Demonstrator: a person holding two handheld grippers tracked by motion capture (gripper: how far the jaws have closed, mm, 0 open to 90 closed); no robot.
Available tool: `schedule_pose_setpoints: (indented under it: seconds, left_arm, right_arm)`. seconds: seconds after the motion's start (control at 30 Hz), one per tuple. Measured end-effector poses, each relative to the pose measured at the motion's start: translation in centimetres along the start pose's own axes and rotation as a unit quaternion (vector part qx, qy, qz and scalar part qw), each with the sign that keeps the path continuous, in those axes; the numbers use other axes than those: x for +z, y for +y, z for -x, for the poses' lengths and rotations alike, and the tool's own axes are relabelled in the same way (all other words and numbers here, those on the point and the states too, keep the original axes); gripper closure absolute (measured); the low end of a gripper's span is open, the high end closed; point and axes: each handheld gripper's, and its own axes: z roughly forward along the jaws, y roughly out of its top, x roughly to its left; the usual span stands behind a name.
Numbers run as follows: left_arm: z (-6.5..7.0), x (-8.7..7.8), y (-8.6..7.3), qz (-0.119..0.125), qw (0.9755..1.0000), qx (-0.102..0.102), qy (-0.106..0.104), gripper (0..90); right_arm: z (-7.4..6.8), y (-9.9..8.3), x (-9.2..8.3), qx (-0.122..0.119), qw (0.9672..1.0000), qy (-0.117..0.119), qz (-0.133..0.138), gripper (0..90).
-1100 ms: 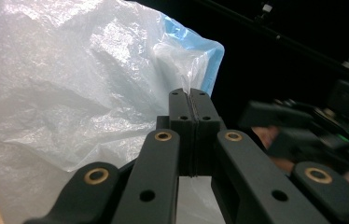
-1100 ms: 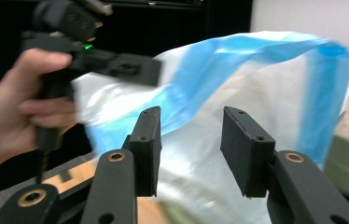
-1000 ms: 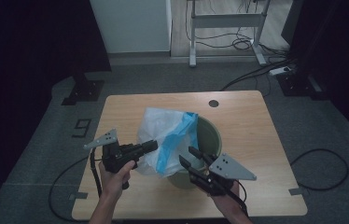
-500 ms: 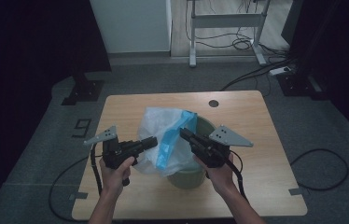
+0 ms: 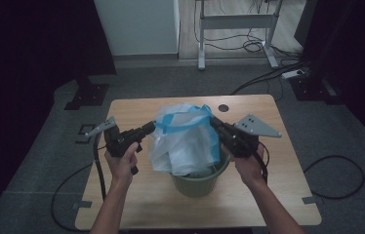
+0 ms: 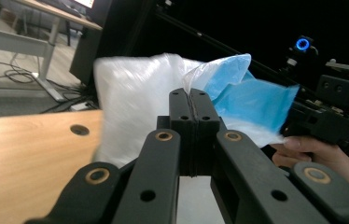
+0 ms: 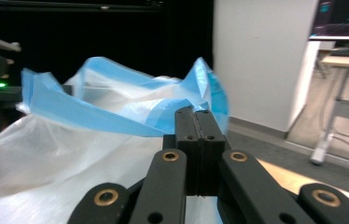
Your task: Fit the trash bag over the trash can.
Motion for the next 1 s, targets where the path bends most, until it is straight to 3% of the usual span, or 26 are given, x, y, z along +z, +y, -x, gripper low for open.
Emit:
schedule_pose_setpoints:
  seconds: [0.03, 0.1, 0.2, 0.3, 0.37, 0.6, 0.73, 0.77, 0.83, 0.9, 1.0]
  left_arm:
    - [0.0, 0.0, 0.0, 0.0, 1.0, 0.0, 0.0, 89.3]
    - [-0.2, 1.0, 1.5, 0.003, 1.0, 0.001, 0.0, 89.4]
    - [0.3, 1.5, 2.9, 0.008, 0.9998, 0.016, 0.002, 89.4]
    - [1.0, 1.3, 3.6, 0.014, 0.9996, 0.025, -0.001, 89.4]
    - [1.4, 0.9, 3.4, 0.015, 0.9994, 0.031, 0.002, 89.3]
    - [1.6, -0.7, 1.7, 0.019, 0.9996, 0.017, -0.016, 88.7]
    - [2.3, -1.8, 1.0, 0.012, 0.999, 0.034, -0.026, 87.0]
    - [2.4, -2.1, 0.8, 0.004, 0.9988, 0.034, -0.036, 86.2]
    - [2.7, -2.6, 0.5, -0.011, 0.9982, 0.047, -0.036, 83.4]
    - [3.1, -3.1, 0.1, -0.028, 0.9971, 0.058, -0.042, 78.5]
    - [3.9, -3.6, 0.1, -0.031, 0.9961, 0.075, -0.034, 67.3]
  right_arm:
    - [0.4, 0.3, 0.1, -0.001, 1.0, -0.005, 0.001, 89.1]
    - [1.8, 1.5, 0.3, -0.005, 0.9999, -0.015, 0.005, 89.1]
    - [2.7, 3.2, 0.3, -0.015, 0.9996, -0.022, 0.013, 89.0]
    - [3.0, 4.7, -0.2, -0.021, 0.9992, -0.019, 0.029, 89.0]
    - [2.4, 5.2, -1.2, -0.029, 0.9987, -0.009, 0.041, 89.0]
    - [1.5, 3.0, -2.8, -0.037, 0.9989, 0.011, 0.029, 89.0]
    - [1.0, 1.7, -3.7, -0.034, 0.9989, 0.019, 0.027, 89.0]
    - [0.7, 1.3, -4.0, -0.036, 0.9987, 0.022, 0.028, 89.0]
    - [0.2, 0.6, -4.6, -0.036, 0.9985, 0.029, 0.029, 89.0]
    - [-0.2, 0.1, -5.0, -0.04, 0.9982, 0.036, 0.028, 89.0]
    - [-1.0, -0.7, -5.3, -0.047, 0.9976, 0.046, 0.021, 89.0]
